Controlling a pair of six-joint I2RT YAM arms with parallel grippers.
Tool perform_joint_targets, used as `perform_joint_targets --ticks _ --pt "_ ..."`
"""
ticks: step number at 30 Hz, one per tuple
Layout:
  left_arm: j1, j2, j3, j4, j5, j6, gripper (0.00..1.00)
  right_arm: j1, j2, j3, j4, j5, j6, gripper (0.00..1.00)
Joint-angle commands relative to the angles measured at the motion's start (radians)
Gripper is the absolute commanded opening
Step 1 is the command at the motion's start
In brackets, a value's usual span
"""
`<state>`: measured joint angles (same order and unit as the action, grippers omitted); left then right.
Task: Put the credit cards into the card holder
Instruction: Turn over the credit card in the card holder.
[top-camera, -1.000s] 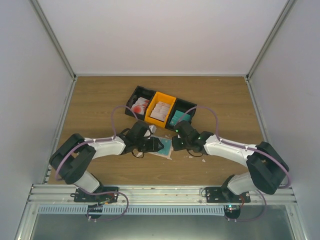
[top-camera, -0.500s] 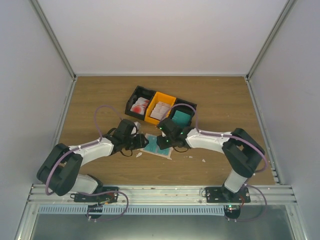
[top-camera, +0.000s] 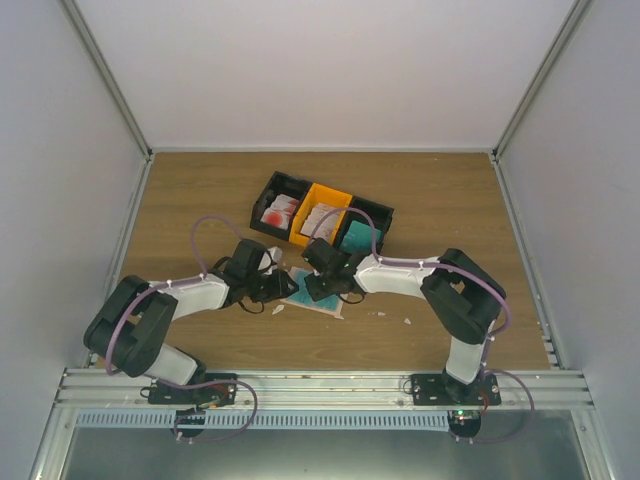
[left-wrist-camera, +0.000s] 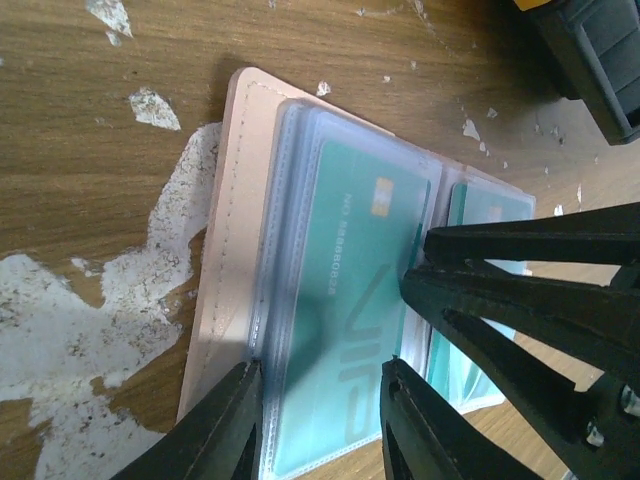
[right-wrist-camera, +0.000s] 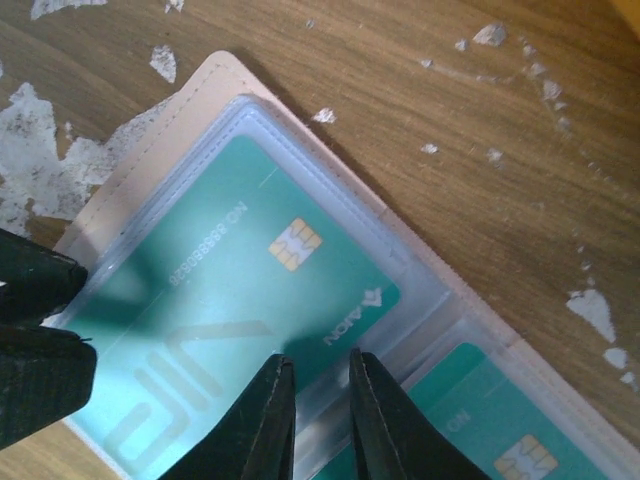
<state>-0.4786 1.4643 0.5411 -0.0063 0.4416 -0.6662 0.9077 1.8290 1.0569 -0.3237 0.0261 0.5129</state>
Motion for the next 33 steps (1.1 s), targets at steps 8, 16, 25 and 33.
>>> perform_joint_targets --ticks 8,16,25,33 --pt "0.014 0.006 -0.015 0.085 0.069 0.018 0.32 0.007 0.050 -0.017 -0.061 0.086 -0.052 0.10" --pt "0.014 -0.018 -0.013 0.062 0.042 0.025 0.33 0.007 0.046 -0.033 -0.046 0.076 -0.053 0.09" --pt "0.013 -0.070 -0.005 0.027 -0.003 0.048 0.29 0.007 0.046 -0.040 -0.033 0.062 -0.047 0.09" --pt "0.013 -0.039 -0.017 0.068 0.044 0.044 0.22 0.007 0.045 -0.045 -0.027 0.057 -0.042 0.09"
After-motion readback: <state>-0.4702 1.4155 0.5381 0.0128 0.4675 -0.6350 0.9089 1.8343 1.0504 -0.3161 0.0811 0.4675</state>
